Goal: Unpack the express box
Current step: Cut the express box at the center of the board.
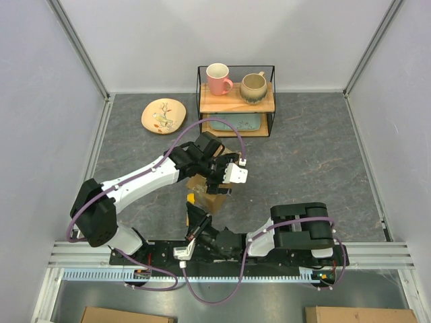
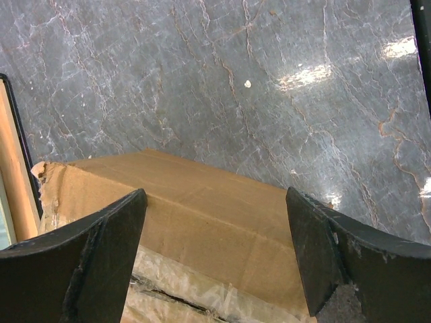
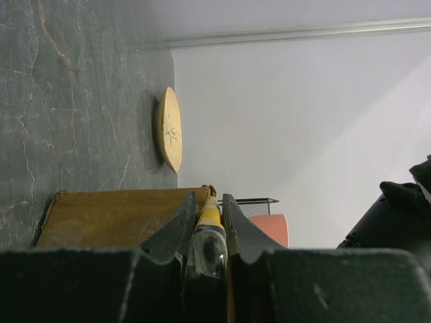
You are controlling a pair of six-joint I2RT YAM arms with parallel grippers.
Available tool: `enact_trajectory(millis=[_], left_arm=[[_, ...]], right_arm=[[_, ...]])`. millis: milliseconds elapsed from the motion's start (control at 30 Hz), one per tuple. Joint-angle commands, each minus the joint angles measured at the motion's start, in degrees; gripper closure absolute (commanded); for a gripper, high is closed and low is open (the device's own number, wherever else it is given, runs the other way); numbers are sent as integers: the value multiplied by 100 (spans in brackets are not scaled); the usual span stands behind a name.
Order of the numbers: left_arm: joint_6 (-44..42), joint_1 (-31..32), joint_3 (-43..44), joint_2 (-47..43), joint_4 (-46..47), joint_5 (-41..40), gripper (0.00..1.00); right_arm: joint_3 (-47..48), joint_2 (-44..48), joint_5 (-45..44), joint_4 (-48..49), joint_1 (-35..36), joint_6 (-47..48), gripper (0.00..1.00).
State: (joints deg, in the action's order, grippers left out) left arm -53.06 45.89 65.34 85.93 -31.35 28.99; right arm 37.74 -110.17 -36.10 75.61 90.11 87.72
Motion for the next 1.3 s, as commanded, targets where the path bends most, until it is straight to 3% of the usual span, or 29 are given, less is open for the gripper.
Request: enact_trajectory(millis=[0,1267], left_arm=[[-214,-45,-250,99,-775,-552,10],[-187,-54,-373,134,-820,-728,14]], right_arm=[[-170,399,-372,1457,86,-396,100],[-908,1058,-1224,886,411,-203,100]])
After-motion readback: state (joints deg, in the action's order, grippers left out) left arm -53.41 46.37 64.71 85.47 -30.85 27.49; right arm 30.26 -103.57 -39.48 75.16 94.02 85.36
